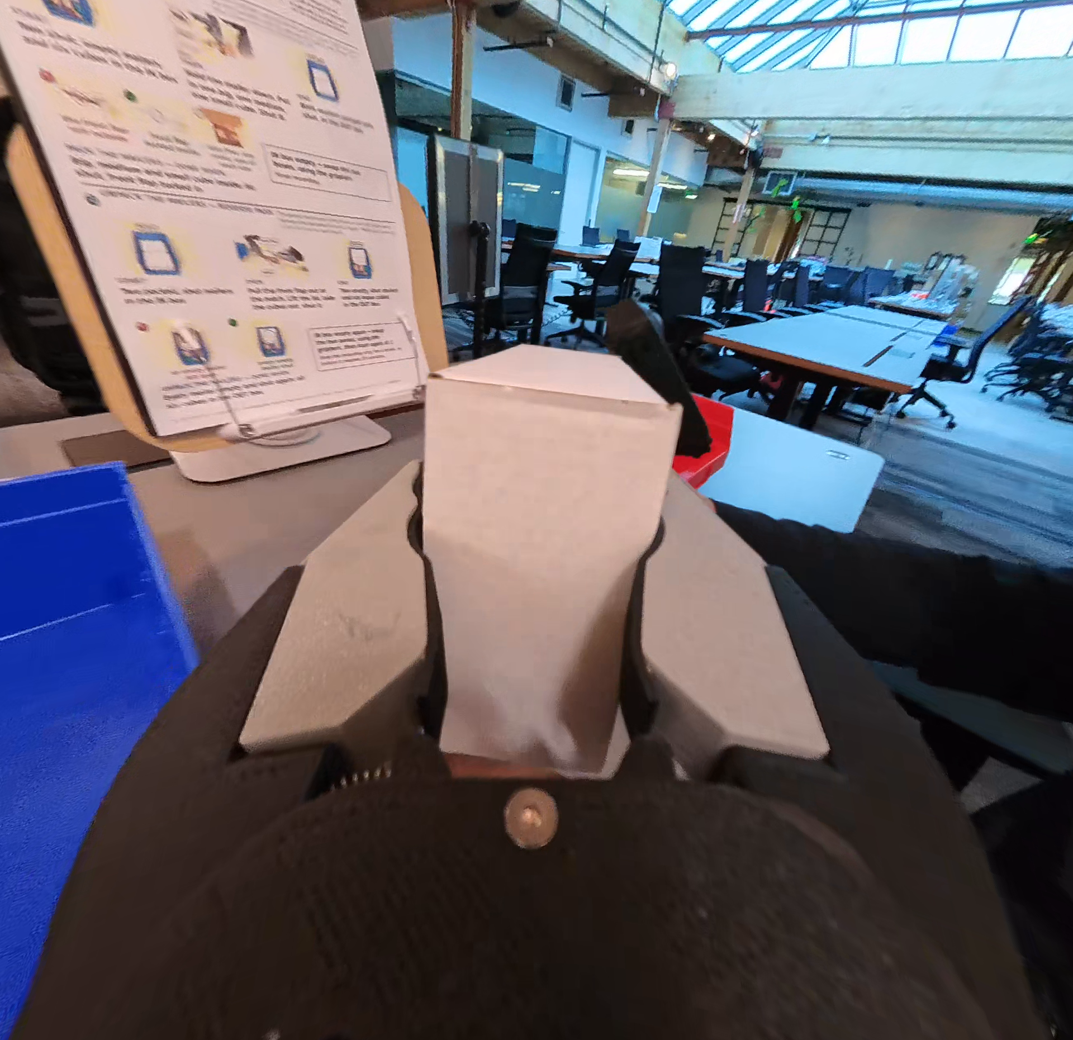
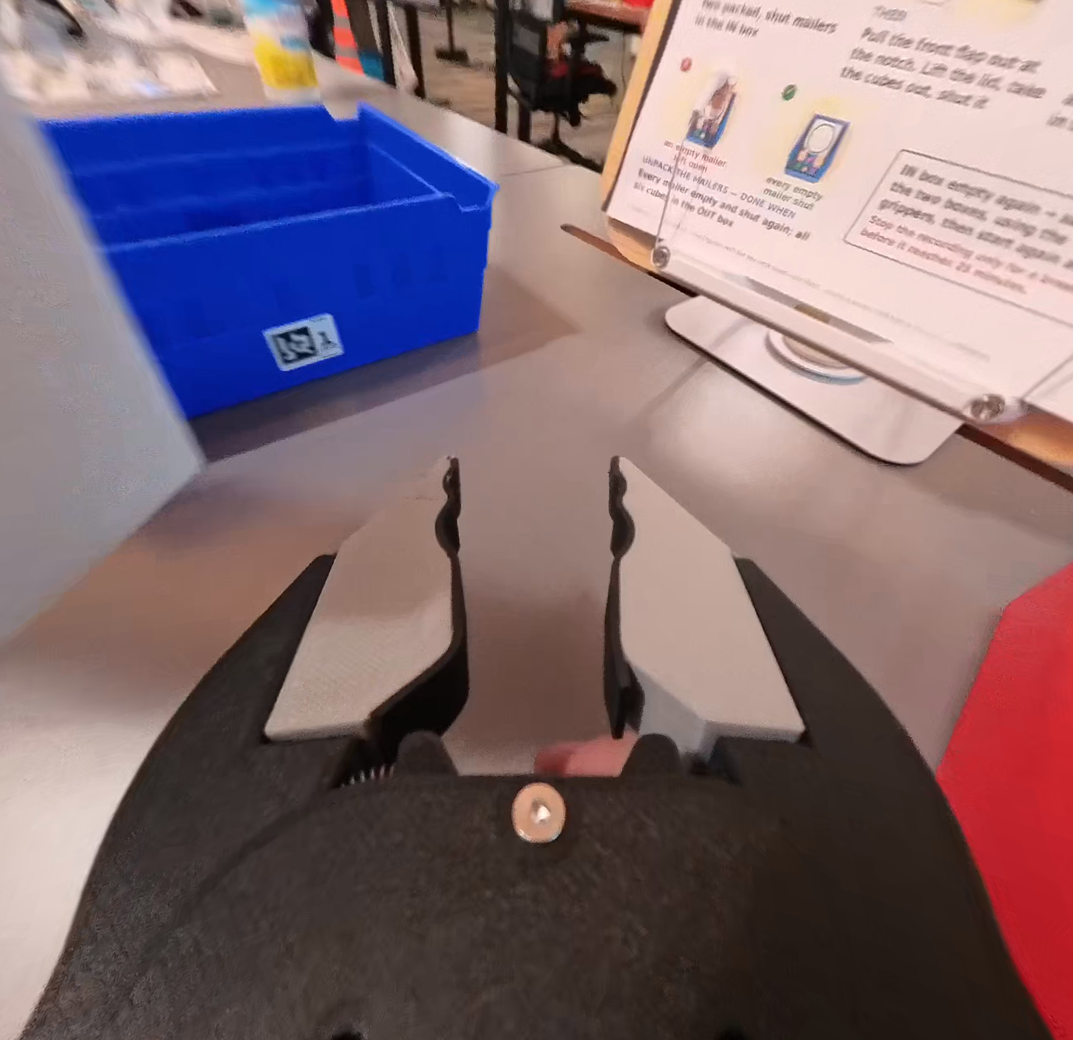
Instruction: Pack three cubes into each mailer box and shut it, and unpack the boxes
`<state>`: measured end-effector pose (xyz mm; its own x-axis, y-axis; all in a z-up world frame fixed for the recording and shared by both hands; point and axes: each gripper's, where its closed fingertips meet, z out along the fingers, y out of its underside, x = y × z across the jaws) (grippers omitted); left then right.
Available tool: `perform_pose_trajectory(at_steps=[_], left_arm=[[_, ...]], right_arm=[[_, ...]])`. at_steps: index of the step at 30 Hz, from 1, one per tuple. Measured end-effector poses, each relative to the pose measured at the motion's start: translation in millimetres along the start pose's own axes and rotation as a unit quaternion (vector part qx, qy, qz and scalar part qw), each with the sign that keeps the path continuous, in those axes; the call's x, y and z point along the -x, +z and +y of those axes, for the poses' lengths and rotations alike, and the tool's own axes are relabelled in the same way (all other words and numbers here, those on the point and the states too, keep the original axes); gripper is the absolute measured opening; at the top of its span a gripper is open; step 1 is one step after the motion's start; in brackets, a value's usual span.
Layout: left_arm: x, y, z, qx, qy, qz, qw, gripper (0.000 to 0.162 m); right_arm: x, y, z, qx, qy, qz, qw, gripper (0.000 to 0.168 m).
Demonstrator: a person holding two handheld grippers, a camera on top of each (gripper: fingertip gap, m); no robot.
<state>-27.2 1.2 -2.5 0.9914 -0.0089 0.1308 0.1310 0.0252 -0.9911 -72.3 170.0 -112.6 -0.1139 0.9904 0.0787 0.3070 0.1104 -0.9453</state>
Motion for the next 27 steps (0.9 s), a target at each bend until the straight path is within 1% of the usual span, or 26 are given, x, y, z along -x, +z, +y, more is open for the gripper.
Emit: perform_pose_trajectory(at_steps=[1,4,6,7,10,11,12,13,15,16,17,18,21,22,23,24,25,26,27], left_arm=[[-2.7,3.8,2.7,-0.006,-0.007,0.006,1.0,0.072],[-9.6,8.0,6.6,-0.021,-0.044,0.036,0.998,0.071],[-9.2,8.4,5.6,-0.035,-0.072,0.045,0.996,0.071],[-10.8,9.2,6.1,-0.034,-0.085,0.056,0.994,0.071],[-18.8,11.4,8.1,-0.026,-0.114,0.089,0.989,0.071],[-20.9,12.5,8.7,-0.027,-0.117,0.095,0.988,0.071],[-24.2,12.9,8.6,-0.03,-0.125,0.106,0.986,0.071],[-27.6,12.2,7.7,-0.034,-0.137,0.121,0.982,0.071],[-30.5,9.0,5.8,-0.036,-0.154,0.141,0.977,0.072],[-28.3,6.6,4.8,-0.038,-0.148,0.137,0.979,0.072],[-26.9,3.3,4.9,-0.033,-0.137,0.135,0.981,0.071],[-28.8,-1.3,4.3,-0.027,-0.127,0.144,0.981,0.071],[-44.9,-13.8,-2.6,-0.03,-0.115,0.194,0.974,0.071],[-48.2,-14.6,-4.0,-0.036,-0.102,0.198,0.974,0.071],[-50.6,-14.0,-3.1,-0.037,-0.083,0.198,0.976,0.071],[-52.9,-12.5,-0.2,-0.031,-0.064,0.197,0.978,0.071],[-55.2,-10.3,3.7,-0.022,-0.052,0.196,0.979,0.071],[-58.7,-8.3,7.9,-0.013,-0.044,0.2,0.979,0.071],[-61.5,-6.4,10.2,-0.01,-0.04,0.203,0.978,0.071]], right_arm=[[2.2,-14.1,0.0,-0.019,0.014,-0.017,1.0,0.051],[25.8,-59.8,-10.9,-0.103,0.025,-0.097,0.99,0.055],[56.2,-93.4,-21.2,-0.161,-0.008,-0.17,0.972,0.052],[65.3,-105.9,-22.6,-0.182,-0.035,-0.178,0.967,0.05],[68.2,-127.4,-26.8,-0.244,-0.108,-0.116,0.957,0.047],[71.1,-134.6,-29.3,-0.265,-0.116,-0.112,0.951,0.04],[76.4,-142.3,-31.5,-0.287,-0.113,-0.123,0.943,0.033],[82.7,-149.8,-32.8,-0.303,-0.107,-0.144,0.936,0.03],[97.5,-162.1,-30.0,-0.301,-0.097,-0.213,0.924,0.033],[104.7,-168.2,-27.0,-0.29,-0.089,-0.255,0.918,0.03],[109.9,-173.5,-24.7,-0.278,-0.079,-0.29,0.912,0.031],[112.0,-175.6,-23.7,-0.265,-0.067,-0.309,0.911,0.036],[116.6,-173.0,-25.0,-0.215,-0.032,-0.328,0.919,0.063],[121.8,-174.3,-26.5,-0.2,-0.019,-0.342,0.918,0.076],[128.2,-177.0,-29.0,-0.191,-0.004,-0.36,0.913,0.083],[134.0,-179.6,-32.2,-0.187,0.01,-0.373,0.909,0.087],[138.1,-180.0,-35.1,-0.184,0.022,-0.377,0.907,0.087],[138.8,-176.6,-36.5,-0.18,0.029,-0.366,0.913,0.085],[134.5,-170.7,-38.1,-0.18,0.03,-0.339,0.923,0.076]])
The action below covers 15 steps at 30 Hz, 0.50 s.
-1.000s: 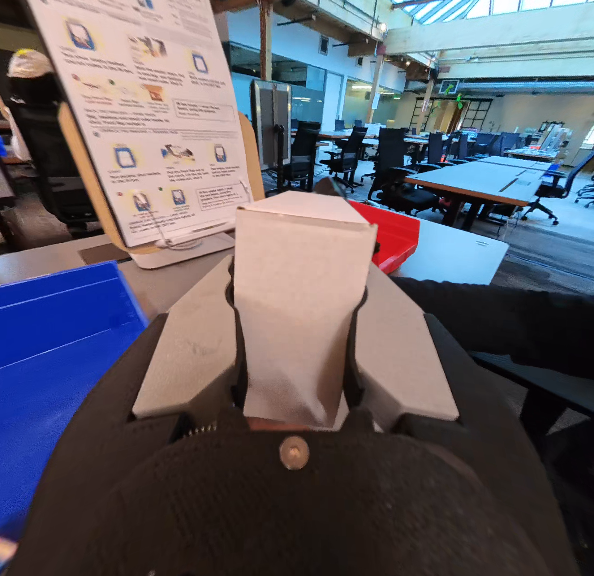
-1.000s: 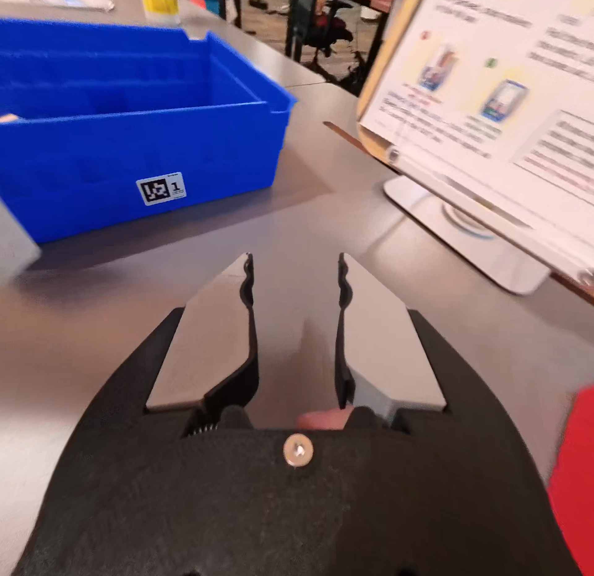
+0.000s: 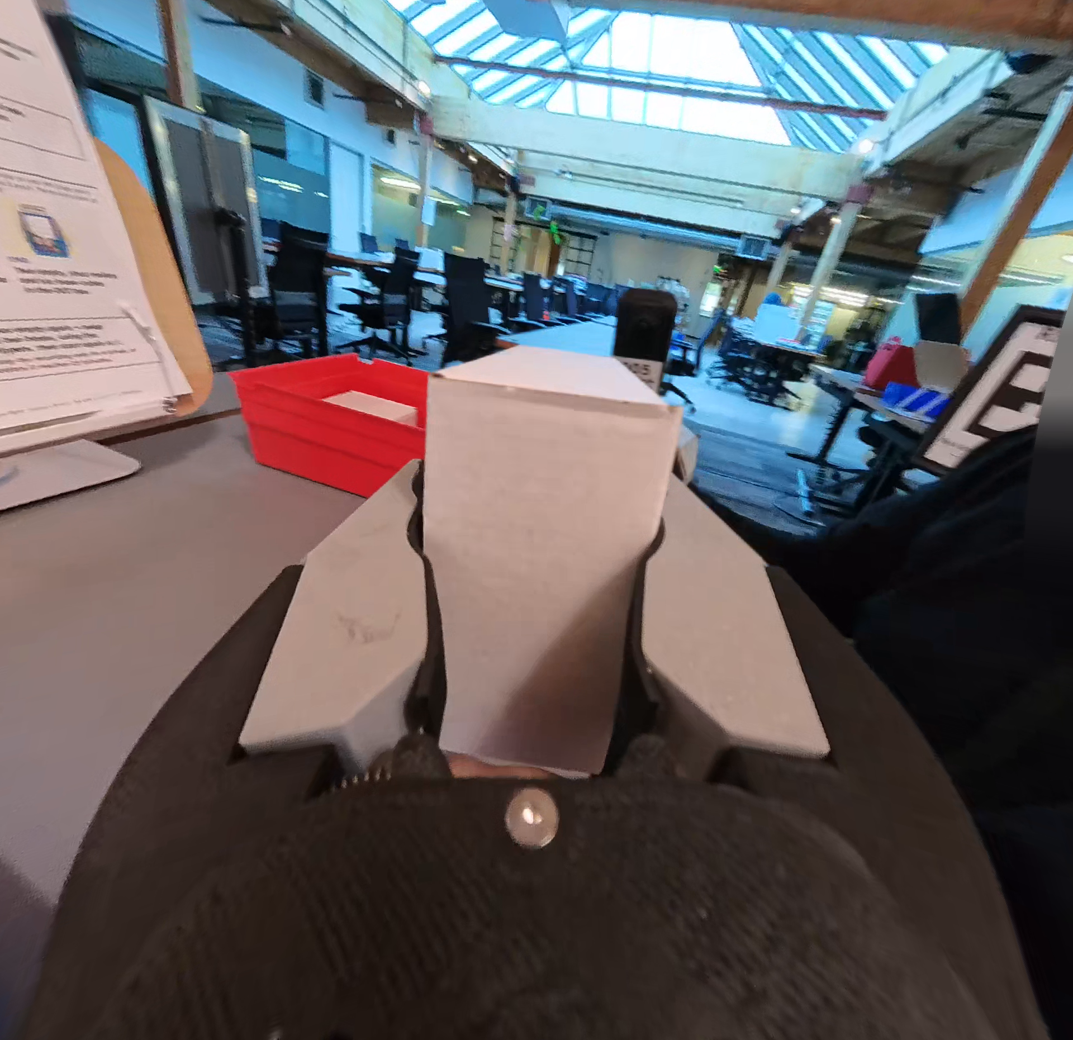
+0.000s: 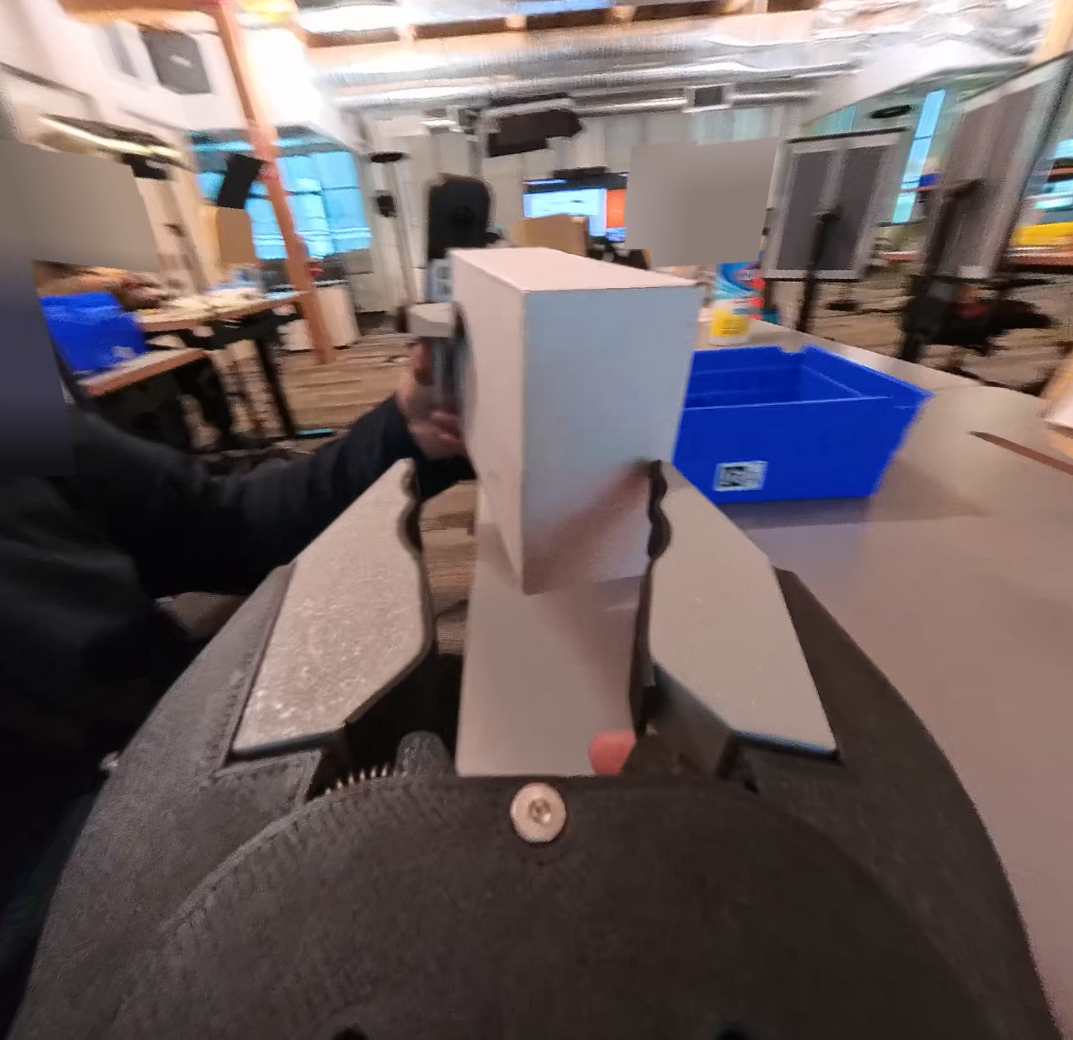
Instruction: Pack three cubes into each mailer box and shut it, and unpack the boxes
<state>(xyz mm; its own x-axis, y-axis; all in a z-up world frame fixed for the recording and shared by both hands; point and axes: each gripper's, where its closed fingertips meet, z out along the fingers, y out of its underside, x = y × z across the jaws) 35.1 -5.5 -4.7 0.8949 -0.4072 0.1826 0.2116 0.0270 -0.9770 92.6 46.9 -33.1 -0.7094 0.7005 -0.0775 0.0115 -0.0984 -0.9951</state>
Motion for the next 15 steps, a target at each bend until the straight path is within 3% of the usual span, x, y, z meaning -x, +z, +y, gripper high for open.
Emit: perform_pose_trajectory(at_steps=[2,4,6,11,15], left_arm=[[1.6,1.6,0.3,-0.005,0.005,-0.004,1.0,0.072],[0.8,1.5,-0.6,-0.009,-0.019,0.006,1.0,0.071],[-0.8,2.4,0.9,-0.01,-0.02,0.013,1.0,0.072],[-8.1,5.1,2.8,-0.012,-0.023,0.038,0.999,0.071],[-10.2,16.7,14.4,0.004,-0.032,0.045,0.998,0.072]], right_arm=[[-14.8,-1.2,0.0,0.003,-0.018,0.049,0.999,0.044],[-14.4,-3.8,-2.7,-0.008,-0.008,0.036,0.999,0.044],[-23.9,-5.1,-2.2,-0.014,0.003,0.052,0.999,0.07],[-12.0,-2.4,-1.2,-0.011,-0.006,0.027,1.0,0.08],[-7.4,10.3,14.5,0.036,-0.014,0.031,0.999,0.066]])
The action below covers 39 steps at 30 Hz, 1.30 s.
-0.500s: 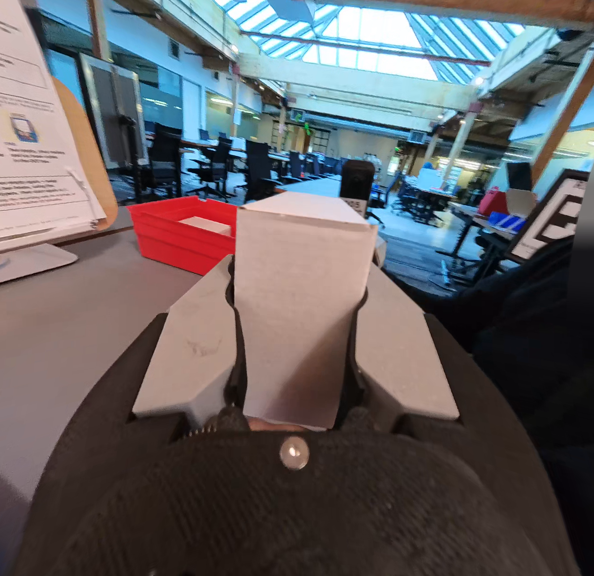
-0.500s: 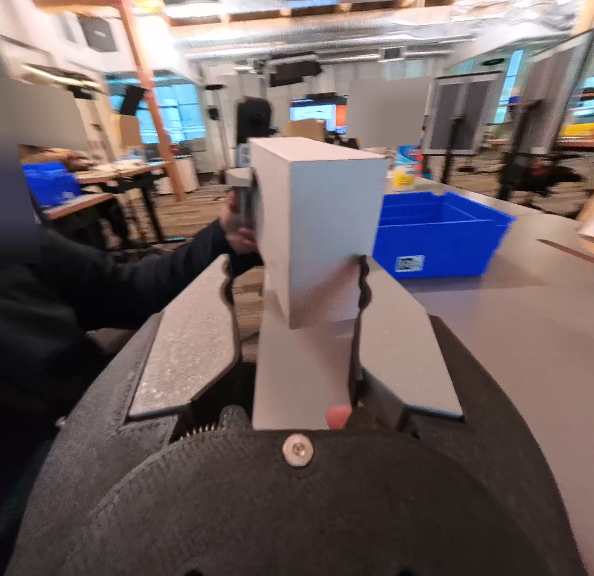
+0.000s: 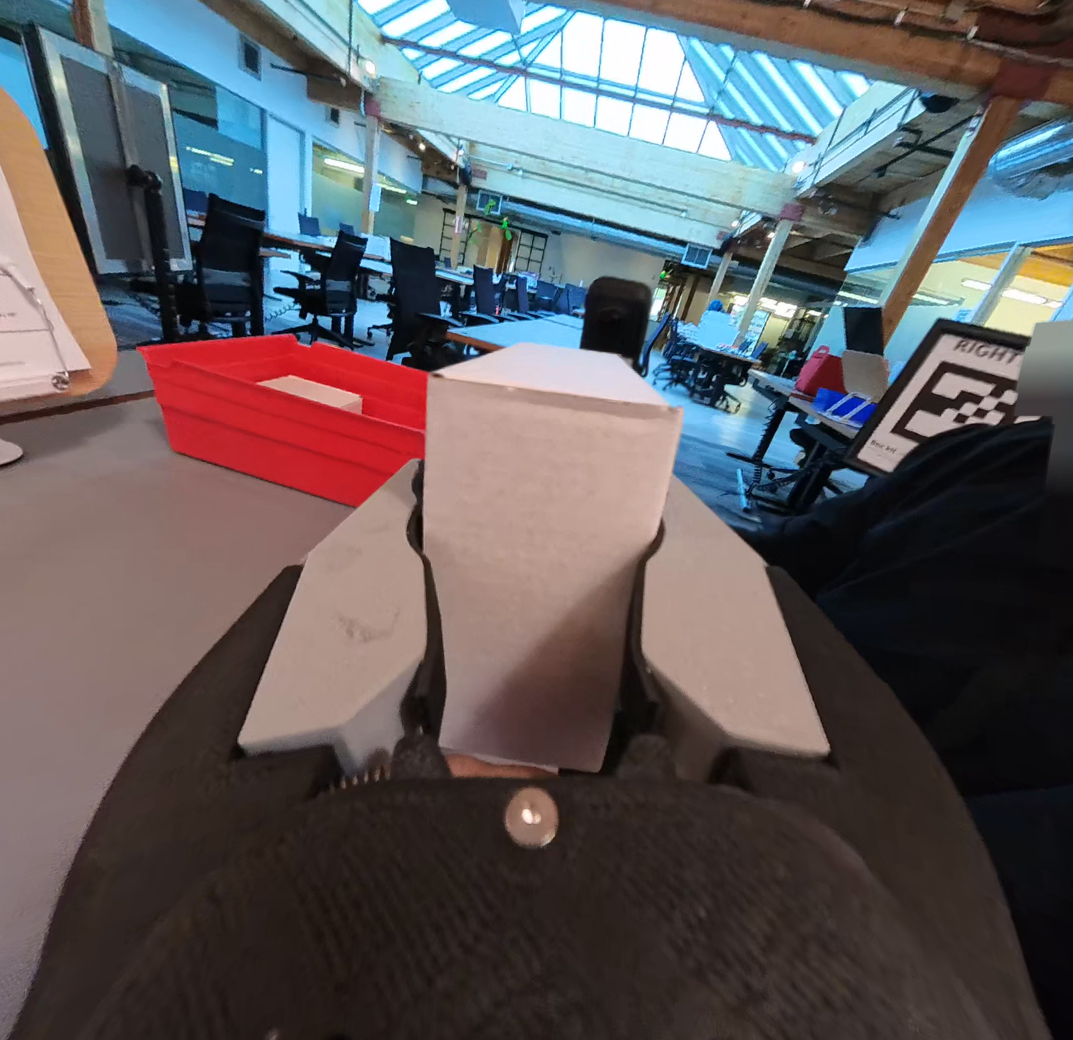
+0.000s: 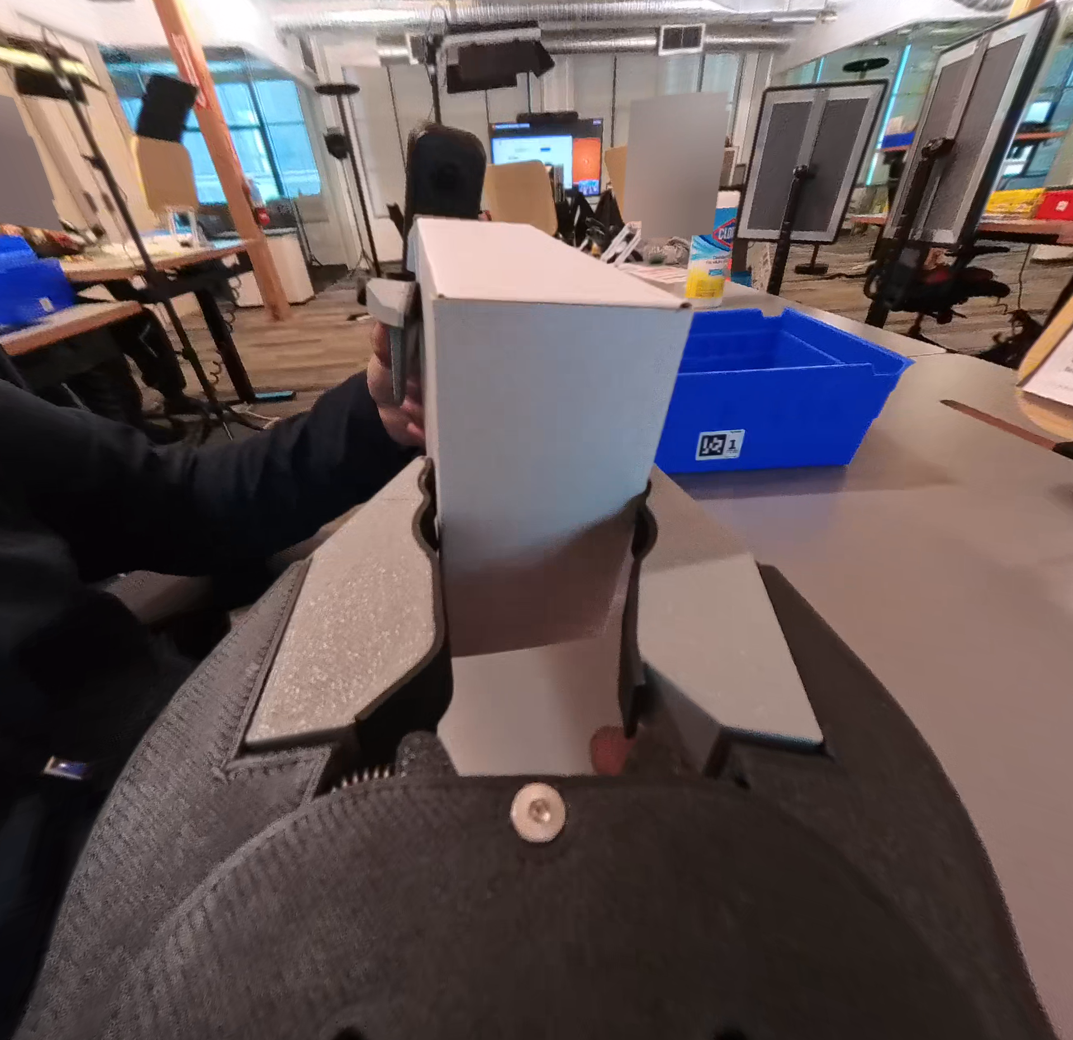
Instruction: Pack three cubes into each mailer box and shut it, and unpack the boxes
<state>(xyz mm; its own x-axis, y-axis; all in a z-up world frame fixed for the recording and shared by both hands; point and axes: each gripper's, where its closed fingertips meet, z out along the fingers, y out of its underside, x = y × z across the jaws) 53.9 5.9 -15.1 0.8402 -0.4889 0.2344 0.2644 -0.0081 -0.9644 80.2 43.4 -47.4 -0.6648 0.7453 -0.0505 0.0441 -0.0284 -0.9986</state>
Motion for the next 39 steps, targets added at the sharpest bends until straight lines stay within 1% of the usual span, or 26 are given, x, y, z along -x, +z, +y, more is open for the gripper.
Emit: perform_pose_trajectory(at_steps=[2,4,6,7,9,11,13,15,16,17,18,19,21,23,25,27,29,30,31,32,34,35,36,37,38,39], left_arm=[[3.2,0.0,1.8,0.003,-0.008,-0.005,1.0,0.072],[9.8,-2.0,5.5,0.024,-0.022,-0.024,0.999,0.071],[17.5,-8.2,9.0,0.051,0.019,-0.061,0.997,0.072],[20.9,-13.6,10.6,0.07,0.056,-0.084,0.992,0.077],[29.4,-28.5,12.1,0.111,0.142,-0.143,0.973,0.082],[29.3,-41.8,12.5,0.14,0.223,-0.174,0.949,0.084],[23.1,-48.0,19.5,0.167,0.296,-0.173,0.924,0.09],[16.0,-48.2,35.0,0.196,0.372,-0.152,0.894,0.085],[11.6,-45.8,42.2,0.197,0.407,-0.138,0.881,0.078],[9.6,-42.1,43.1,0.18,0.43,-0.138,0.874,0.067],[10.1,-39.6,44.1,0.171,0.439,-0.139,0.871,0.065],[14.6,-39.1,46.5,0.179,0.438,-0.144,0.869,0.066],[24.7,-40.4,47.6,0.195,0.434,-0.163,0.864,0.079],[26.3,-39.8,45.6,0.191,0.452,-0.174,0.854,0.08],[32.3,-39.1,43.1,0.198,0.483,-0.201,0.829,0.083],[43.6,-37.4,41.2,0.219,0.527,-0.242,0.785,0.093],[46.6,-30.0,42.5,0.223,0.576,-0.263,0.741,0.102],[48.3,-26.9,40.4,0.217,0.597,-0.279,0.72,0.112],[50.3,-25.7,38.1,0.215,0.612,-0.293,0.702,0.112],[50.6,-24.7,34.6,0.208,0.625,-0.301,0.689,0.107],[46.5,-23.8,23.9,0.181,0.648,-0.314,0.67,0.085],[45.0,-23.7,21.8,0.177,0.654,-0.315,0.664,0.078],[42.9,-23.4,18.5,0.169,0.66,-0.318,0.659,0.077],[38.0,-22.4,13.3,0.15,0.671,-0.32,0.652,0.09],[35.0,-21.6,11.1,0.143,0.682,-0.321,0.642,0.095],[35.9,-21.7,11.5,0.148,0.686,-0.324,0.634,0.093]], right_arm=[[-2.2,1.5,1.1,0.004,0.024,-0.009,1.0,0.064],[-6.3,3.6,5.2,0.013,0.079,-0.023,0.997,0.064],[-10.1,4.8,9.4,0.015,0.145,-0.04,0.989,0.065],[-13.2,3.9,9.9,0.009,0.18,-0.045,0.983,0.064],[-22.2,0.4,9.4,-0.008,0.246,-0.049,0.968,0.064],[-32.2,-3.0,10.3,-0.017,0.297,-0.045,0.954,0.064],[-40.1,-3.5,12.5,-0.02,0.338,-0.039,0.94,0.063],[-42.4,-2.9,11.1,-0.025,0.382,-0.048,0.923,0.063],[-44.6,-2.5,10.4,-0.027,0.402,-0.047,0.914,0.063],[-47.6,-1.9,11.5,-0.024,0.413,-0.039,0.909,0.063],[-50.9,-1.8,13.6,-0.018,0.419,-0.028,0.907,0.063],[-55.4,-2.4,14.6,-0.015,0.424,-0.017,0.905,0.063],[-64.4,-5.9,11.2,-0.025,0.446,-0.006,0.895,0.063],[-71.2,-9.6,5.5,-0.036,0.474,-0.009,0.88,0.063],[-75.0,-10.4,3.1,-0.039,0.5,-0.012,0.865,0.064],[-71.2,-7.1,1.8,-0.041,0.535,-0.032,0.843,0.063],[-65.9,-3.7,0.1,-0.051,0.574,-0.057,0.815,0.063],[-65.4,-3.5,0.2,-0.055,0.589,-0.065,0.804,0.063],[-65.2,-4.3,1.0,-0.057,0.597,-0.071,0.797,0.063],[-65.1,-5.4,2.0,-0.059,0.601,-0.077,0.793,0.063],[-63.9,-7.6,6.5,-0.06,0.616,-0.087,0.781,0.063],[-63.5,-8.5,10.7,-0.057,0.625,-0.085,0.774,0.063],[-64.1,-8.7,18.6,-0.046,0.627,-0.072,0.774,0.063],[-64.9,-9.1,26.3,-0.034,0.626,-0.059,0.777,0.063],[-65.8,-10.2,30.2,-0.032,0.631,-0.058,0.773,0.063],[-67.8,-11.7,32.9,-0.033,0.637,-0.055,0.768,0.063]])
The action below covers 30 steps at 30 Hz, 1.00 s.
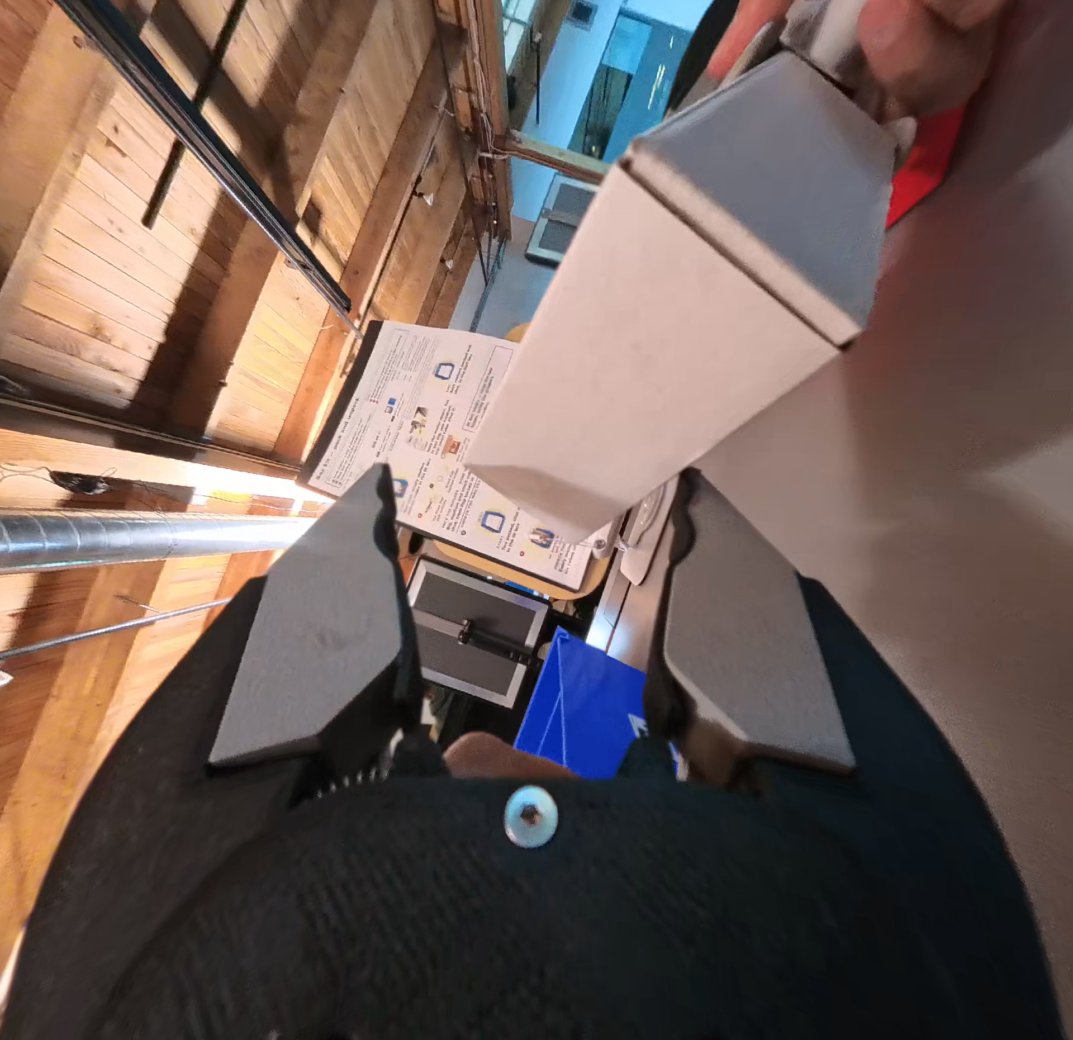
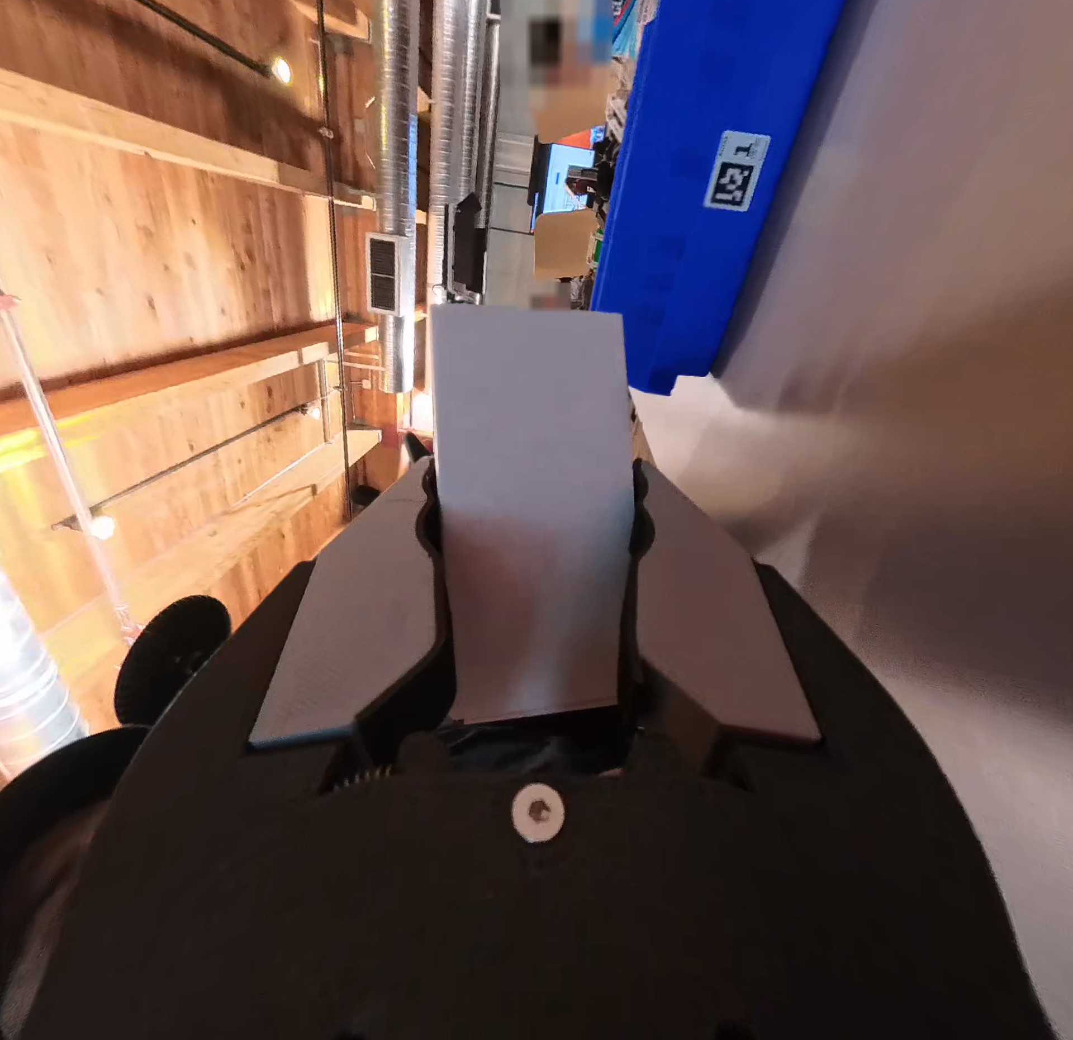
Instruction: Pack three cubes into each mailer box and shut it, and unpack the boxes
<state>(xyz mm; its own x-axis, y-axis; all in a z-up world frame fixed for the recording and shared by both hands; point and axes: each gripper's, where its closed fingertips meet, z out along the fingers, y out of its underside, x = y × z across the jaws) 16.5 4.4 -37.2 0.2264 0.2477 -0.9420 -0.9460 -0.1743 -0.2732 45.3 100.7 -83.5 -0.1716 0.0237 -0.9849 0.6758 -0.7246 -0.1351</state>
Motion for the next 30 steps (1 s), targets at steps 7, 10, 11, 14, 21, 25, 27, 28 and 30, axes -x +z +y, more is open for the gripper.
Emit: perform_pose_trajectory(at_steps=[7,10,11,14,21,25,27,28,30], left_arm=[[-52.1,9.1,-18.8,-0.01,0.04,0.087,0.995,0.093],[-67.7,8.3,-28.6,-0.022,0.051,0.114,0.992,0.088],[-69.0,8.2,-24.7,-0.013,0.041,0.126,0.991,0.086],[-63.5,6.7,-15.7,-0.007,-0.057,0.155,0.986,0.085],[-55.1,-1.7,-4.5,-0.014,-0.244,0.221,0.944,0.085],[-51.6,-4.9,2.2,-0.03,-0.304,0.232,0.924,0.083],[-47.6,-4.0,5.8,-0.031,-0.337,0.229,0.913,0.083],[-45.1,-2.2,8.7,-0.026,-0.358,0.225,0.906,0.083],[-44.6,0.3,14.5,-0.013,-0.396,0.23,0.889,0.083]], right_arm=[[-24.2,7.7,13.8,0.037,0.02,0.045,0.998,0.064],[-33.6,9.8,16.6,0.051,0.015,0.065,0.996,0.065],[-35.5,10.6,19.7,0.064,0.005,0.071,0.995,0.067],[-27.8,15.1,27.9,0.091,-0.015,0.061,0.994,0.082],[-14.9,16.3,55.8,0.146,-0.044,0.037,0.988,0.1],[-15.6,12.1,69.5,0.165,-0.026,0.015,0.986,0.089],[-15.9,7.8,75.2,0.174,-0.036,0.012,0.984,0.086],[-15.7,5.3,78.9,0.18,-0.044,0.013,0.983,0.085],[-13.8,-0.3,88.8,0.19,-0.062,0.018,0.98,0.084]])
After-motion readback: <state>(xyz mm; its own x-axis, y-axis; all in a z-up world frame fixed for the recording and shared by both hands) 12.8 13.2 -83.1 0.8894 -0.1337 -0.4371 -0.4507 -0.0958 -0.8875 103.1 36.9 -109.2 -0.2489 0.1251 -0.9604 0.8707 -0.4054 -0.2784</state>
